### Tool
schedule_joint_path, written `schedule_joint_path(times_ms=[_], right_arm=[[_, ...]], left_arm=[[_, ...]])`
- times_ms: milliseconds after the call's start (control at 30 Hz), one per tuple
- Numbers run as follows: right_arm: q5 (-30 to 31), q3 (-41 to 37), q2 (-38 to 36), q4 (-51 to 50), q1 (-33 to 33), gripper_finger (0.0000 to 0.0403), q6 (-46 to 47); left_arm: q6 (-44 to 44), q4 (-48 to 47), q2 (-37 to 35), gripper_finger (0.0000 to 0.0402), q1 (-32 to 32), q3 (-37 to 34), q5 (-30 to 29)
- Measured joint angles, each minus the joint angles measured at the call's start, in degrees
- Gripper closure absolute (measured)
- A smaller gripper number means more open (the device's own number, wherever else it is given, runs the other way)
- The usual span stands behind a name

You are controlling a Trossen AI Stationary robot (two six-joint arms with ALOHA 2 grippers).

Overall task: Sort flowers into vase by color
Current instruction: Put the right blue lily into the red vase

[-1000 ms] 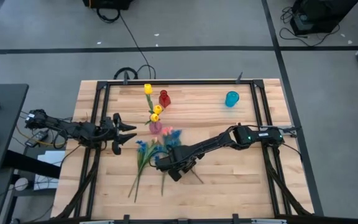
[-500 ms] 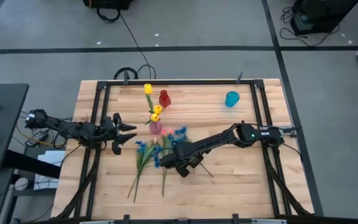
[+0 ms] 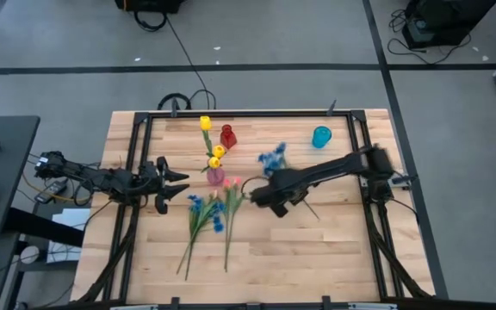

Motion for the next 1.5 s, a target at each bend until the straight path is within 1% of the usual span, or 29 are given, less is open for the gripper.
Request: schedule_joint_path(times_ms=[233, 333, 400, 433, 467, 533, 633, 700, 767, 900, 1033, 1167, 1300, 1500], right_arm=[[8.8, -14.4, -18.8, 25.0, -2.4, 0.0401, -10.0], [15.2, -21.4, -25.0, 35.1, -3.9, 0.0401, -15.0], [18.8, -25.8, -28.6, 44.9, -4.9, 0.0401, -18.8], [19.6, -28.0, -29.9, 50.4, -5.6, 0.0401, -21.1], [19.6, -30.5, -30.8, 56.8, -6.5, 0.04, -24.1], [17.7, -35.1, -31.5, 70.6, -8.8, 0.04, -30.5], [12.7, -40.4, -30.4, 91.5, -12.6, 0.04, -37.4], [10.1, -42.1, -28.4, 102.0, -15.0, 0.04, -40.6], [7.6, -42.4, -25.8, 108.8, -17.3, 0.04, -44.4], [3.8, -39.3, -20.9, 116.5, -21.3, 0.04, -50.5], [1.6, -34.0, -15.1, 120.0, -23.8, 0.04, -55.3], [0.9, -27.1, -9.5, 121.2, -25.5, 0.04, -60.7], [-2.2, -21.2, -4.3, 120.6, -27.5, 0.04, -62.2], [-3.6, -16.7, 0.2, 119.1, -30.2, 0.04, -64.1]], left_arm=[[-1.2, -1.9, 0.0, 0.0238, 0.0, 0.0, 0.6], [-1.2, -1.9, 0.0, 0.0238, 0.0, 0.0, 0.0], [-0.9, -1.5, 0.0, 0.0238, 0.0, 0.0, -1.0], [-0.6, -1.2, 0.0, 0.0238, 0.0, 0.0, -1.8], [0.0, -0.9, 0.0, 0.0238, 0.0, 0.0, -2.6], [0.6, -0.6, 0.0, 0.0238, 0.0, 0.0, -4.5], [1.9, 0.0, 0.0, 0.0238, 0.1, 0.0, -7.1], [3.4, 1.0, 0.0, 0.0238, 0.1, 0.0, -9.0], [5.8, 2.6, 0.0, 0.0238, 0.1, 0.0, -11.0], [11.2, 5.9, 0.0, 0.0238, 0.1, 0.0, -14.8], [15.9, 9.1, 0.0, 0.0238, 0.1, 0.0, -17.2], [20.2, 11.8, 0.0, 0.0238, 0.1, 0.0, -18.8], [23.1, 13.9, 0.0, 0.0238, 0.1, 0.0, -19.8], [26.4, 15.2, 0.0, 0.0238, 0.1, 0.0, -20.2]])
